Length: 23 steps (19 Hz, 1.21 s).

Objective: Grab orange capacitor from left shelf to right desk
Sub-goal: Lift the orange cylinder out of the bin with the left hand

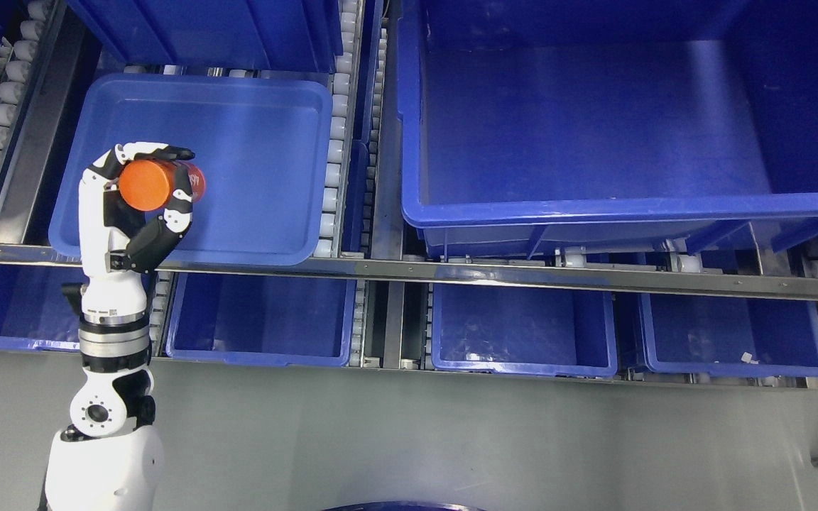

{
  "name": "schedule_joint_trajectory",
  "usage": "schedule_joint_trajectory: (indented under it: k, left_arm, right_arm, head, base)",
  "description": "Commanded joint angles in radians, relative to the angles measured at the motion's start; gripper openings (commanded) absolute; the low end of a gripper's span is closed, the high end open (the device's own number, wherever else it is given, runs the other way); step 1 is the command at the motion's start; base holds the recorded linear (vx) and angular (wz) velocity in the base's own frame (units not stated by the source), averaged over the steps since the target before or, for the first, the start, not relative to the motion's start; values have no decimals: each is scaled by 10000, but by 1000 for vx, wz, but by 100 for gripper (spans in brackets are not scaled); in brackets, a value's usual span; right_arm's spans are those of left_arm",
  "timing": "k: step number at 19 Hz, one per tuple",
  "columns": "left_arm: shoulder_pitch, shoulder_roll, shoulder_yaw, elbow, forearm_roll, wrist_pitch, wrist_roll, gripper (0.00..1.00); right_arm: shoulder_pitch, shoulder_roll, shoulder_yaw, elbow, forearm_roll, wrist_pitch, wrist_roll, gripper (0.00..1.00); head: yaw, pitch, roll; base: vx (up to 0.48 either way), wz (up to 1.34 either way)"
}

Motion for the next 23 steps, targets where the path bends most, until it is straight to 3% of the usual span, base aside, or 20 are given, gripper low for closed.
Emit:
schedule_joint_trajectory:
  k: [1, 23]
  left_arm:
    - [5, -113, -180, -195, 5, 181, 2, 2]
    - [-133, 4, -180, -195, 5, -218, -29, 4]
  right_arm:
    - [137, -175, -107, -338, 0, -6, -9, 100]
    - [137, -175, -107, -338, 0, -6, -9, 100]
  head:
    - [0, 0, 0]
    - [0, 0, 0]
  base:
    - [0, 0]
    - [-11, 6]
